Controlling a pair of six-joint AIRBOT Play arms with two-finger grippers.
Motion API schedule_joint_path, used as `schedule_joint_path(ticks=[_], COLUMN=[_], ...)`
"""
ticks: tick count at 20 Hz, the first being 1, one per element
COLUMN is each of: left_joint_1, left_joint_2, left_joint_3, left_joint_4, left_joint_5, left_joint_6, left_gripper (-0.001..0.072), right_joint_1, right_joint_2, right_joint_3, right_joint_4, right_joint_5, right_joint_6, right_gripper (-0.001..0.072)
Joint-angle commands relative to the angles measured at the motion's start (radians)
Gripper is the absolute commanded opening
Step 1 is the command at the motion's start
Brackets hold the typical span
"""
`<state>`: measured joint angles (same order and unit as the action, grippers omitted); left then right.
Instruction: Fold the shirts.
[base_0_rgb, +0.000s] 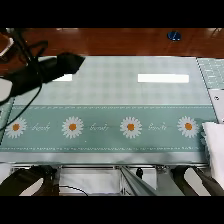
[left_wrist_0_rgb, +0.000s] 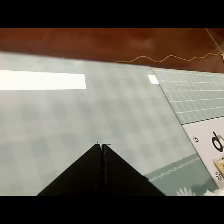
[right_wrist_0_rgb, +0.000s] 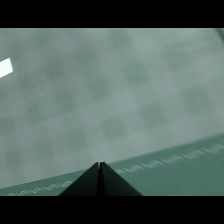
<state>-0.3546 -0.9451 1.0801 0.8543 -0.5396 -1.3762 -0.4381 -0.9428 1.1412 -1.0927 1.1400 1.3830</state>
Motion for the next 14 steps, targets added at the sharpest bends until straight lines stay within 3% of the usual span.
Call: schedule_joint_path(ticks=[1,2,4,5,8,14], left_joint_1=[-0.019,-0.024,-0.02,-0.01,0.013,0.011], left_joint_2=[-0.087,-0.12,-0.213,-0.247,-0.294,-0.298], left_joint_3=[0.151,0.135,0.112,0.113,0.113,0.113], left_joint_4=[0.222,0.338,0.567,0.612,0.612,0.612], left_joint_5=[-0.097,-0.166,-0.399,-0.475,-0.459,-0.489], left_joint_6=[-0.061,-0.13,-0.286,-0.327,-0.34,-0.339], left_gripper=[0.0019,0.0018,0.0019,0.0021,0.0022,0.0022], right_joint_1=[0.395,0.456,0.49,0.486,0.486,0.483], right_joint_2=[-0.131,-0.186,-0.291,-0.336,-0.433,-0.448], right_joint_3=[0.005,0.005,0.018,0.045,0.126,0.135], right_joint_4=[-0.038,-0.114,-0.264,-0.283,-0.272,-0.335], right_joint_5=[-0.139,-0.113,-0.08,-0.048,0.042,0.068], right_joint_6=[0.027,0.033,0.145,0.163,0.079,0.072], right_gripper=[0.0022,0.0022,0.0022,0.0022,0.0022,0.0022])
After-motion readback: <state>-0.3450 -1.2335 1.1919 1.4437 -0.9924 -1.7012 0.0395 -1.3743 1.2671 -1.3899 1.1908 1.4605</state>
